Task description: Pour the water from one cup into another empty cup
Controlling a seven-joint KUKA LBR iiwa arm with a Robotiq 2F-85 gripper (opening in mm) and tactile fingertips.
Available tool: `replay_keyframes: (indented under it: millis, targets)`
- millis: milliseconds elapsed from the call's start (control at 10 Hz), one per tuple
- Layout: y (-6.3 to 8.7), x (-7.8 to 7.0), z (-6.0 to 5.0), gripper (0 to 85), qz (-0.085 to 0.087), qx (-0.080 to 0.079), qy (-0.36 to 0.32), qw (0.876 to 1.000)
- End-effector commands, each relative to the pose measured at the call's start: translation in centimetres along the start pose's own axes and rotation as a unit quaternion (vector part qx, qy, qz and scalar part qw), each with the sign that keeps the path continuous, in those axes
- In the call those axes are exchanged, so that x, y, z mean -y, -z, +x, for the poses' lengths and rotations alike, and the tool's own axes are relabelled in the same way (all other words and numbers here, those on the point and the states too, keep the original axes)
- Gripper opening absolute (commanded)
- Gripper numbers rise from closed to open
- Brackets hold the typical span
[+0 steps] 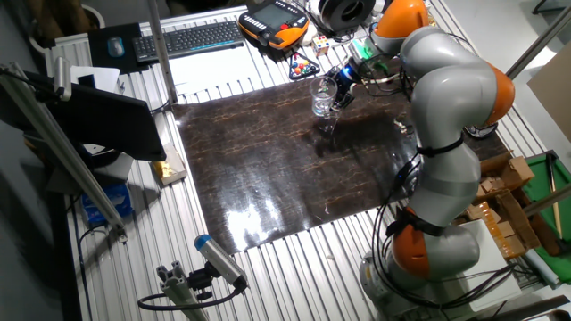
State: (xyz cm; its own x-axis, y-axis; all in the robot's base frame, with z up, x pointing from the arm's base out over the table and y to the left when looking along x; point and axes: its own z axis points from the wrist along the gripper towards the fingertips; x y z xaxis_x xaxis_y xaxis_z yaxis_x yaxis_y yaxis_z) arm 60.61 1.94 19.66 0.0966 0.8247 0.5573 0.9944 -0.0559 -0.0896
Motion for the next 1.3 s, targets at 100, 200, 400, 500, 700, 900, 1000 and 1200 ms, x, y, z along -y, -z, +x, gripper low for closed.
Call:
replay_keyframes:
  millis: [100, 200, 400, 500, 700, 900, 1000, 1200]
  targets:
    - [1.5, -0.1, -1.6, 0.7, 0.000, 0.002, 0.002, 1.000]
    - [2.1, -0.2, -2.2, 0.7, 0.000, 0.006, 0.003, 1.000]
    - [3.3, -0.4, -3.4, 0.7, 0.001, 0.016, 0.001, 1.000]
    - [3.6, -0.4, -4.0, 0.7, 0.000, 0.018, 0.000, 1.000]
    - [3.9, -0.3, -5.2, 0.7, -0.003, 0.018, 0.002, 1.000]
    - [4.5, -0.3, -6.1, 0.7, -0.001, 0.021, -0.002, 1.000]
    - [4.8, -0.3, -6.4, 0.7, -0.002, 0.023, -0.003, 1.000]
    - [5.1, -0.2, -6.9, 0.7, -0.002, 0.023, -0.005, 1.000]
